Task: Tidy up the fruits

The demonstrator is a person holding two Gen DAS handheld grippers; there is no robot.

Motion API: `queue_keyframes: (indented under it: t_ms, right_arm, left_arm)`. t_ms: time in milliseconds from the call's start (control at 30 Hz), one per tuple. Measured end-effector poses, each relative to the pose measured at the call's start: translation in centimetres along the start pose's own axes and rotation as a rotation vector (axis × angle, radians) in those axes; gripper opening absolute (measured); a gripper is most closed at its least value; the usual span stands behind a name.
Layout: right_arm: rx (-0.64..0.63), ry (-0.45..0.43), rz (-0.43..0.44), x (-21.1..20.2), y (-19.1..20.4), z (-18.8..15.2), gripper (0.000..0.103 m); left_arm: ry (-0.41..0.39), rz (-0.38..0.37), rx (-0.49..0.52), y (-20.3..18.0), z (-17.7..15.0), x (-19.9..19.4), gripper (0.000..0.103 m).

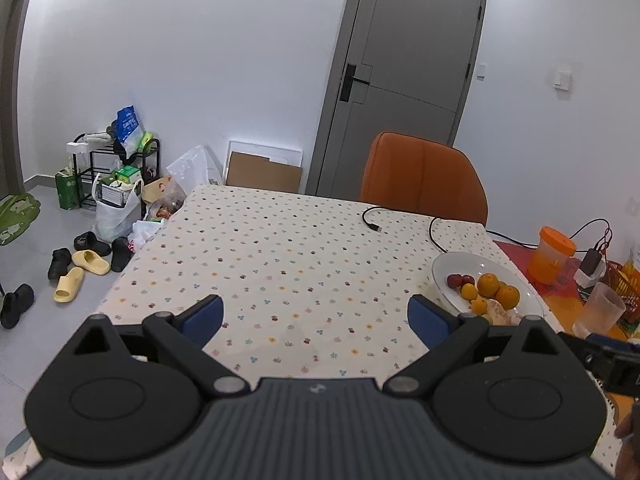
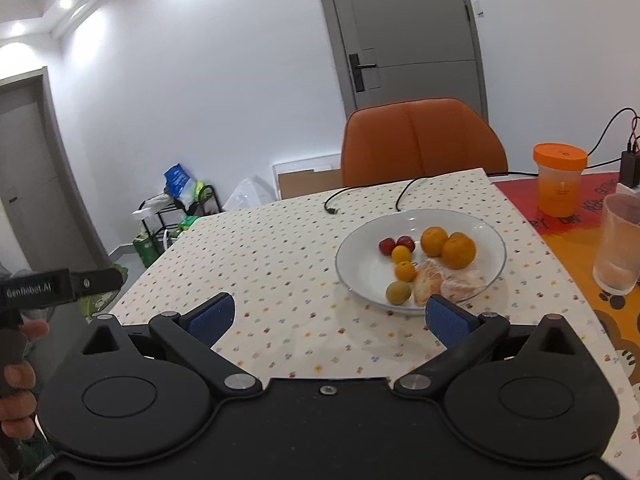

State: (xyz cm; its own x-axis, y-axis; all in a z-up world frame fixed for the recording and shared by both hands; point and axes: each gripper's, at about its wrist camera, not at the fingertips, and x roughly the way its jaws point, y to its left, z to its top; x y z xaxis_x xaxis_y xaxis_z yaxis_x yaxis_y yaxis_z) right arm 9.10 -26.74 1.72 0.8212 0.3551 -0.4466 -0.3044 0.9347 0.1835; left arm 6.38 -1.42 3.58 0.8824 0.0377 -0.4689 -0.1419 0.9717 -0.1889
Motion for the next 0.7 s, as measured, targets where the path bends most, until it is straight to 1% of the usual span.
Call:
queue_keyframes:
  t_ms: [133,200,333,467,567,700]
  right_arm:
    - [0.032,0.016,0.032,-0.1,0.0,-0.6,0.103]
    - [0.030,0.020,0.026,-0.4,0.0,-0.9,0.103]
    - [0.048,0.006,0.015,-1.4,-0.4,-1.2,0.103]
    - [0.048,-0.012,0.025,-2.8,-0.6,-1.2,0.103]
    - [0.030,0.002,0.044,-3.5,-0.6,-1.4,0.103]
    - [0.052,0.039,0.069,-3.9,-0.9,-2.3,0.103]
  left_arm:
    - [-0.001,0.011,0.009,0.0,-0.3,-0.6,0.098]
    - [0.005,0.018,0.016,0.0,-0.5,-0.9,0.098]
    - [0.011,0.054,0.040,0.0,-0.9,-1.7,0.098]
    - [0.015,0.048,0.043,0.3,-1.4,-2.3,0.098]
    - [0.021,0.036,0.067,0.4,-2.1,-2.8,0.098]
    - [0.032,0.015,0.087,0.2,-2.9,-3.2,0.098]
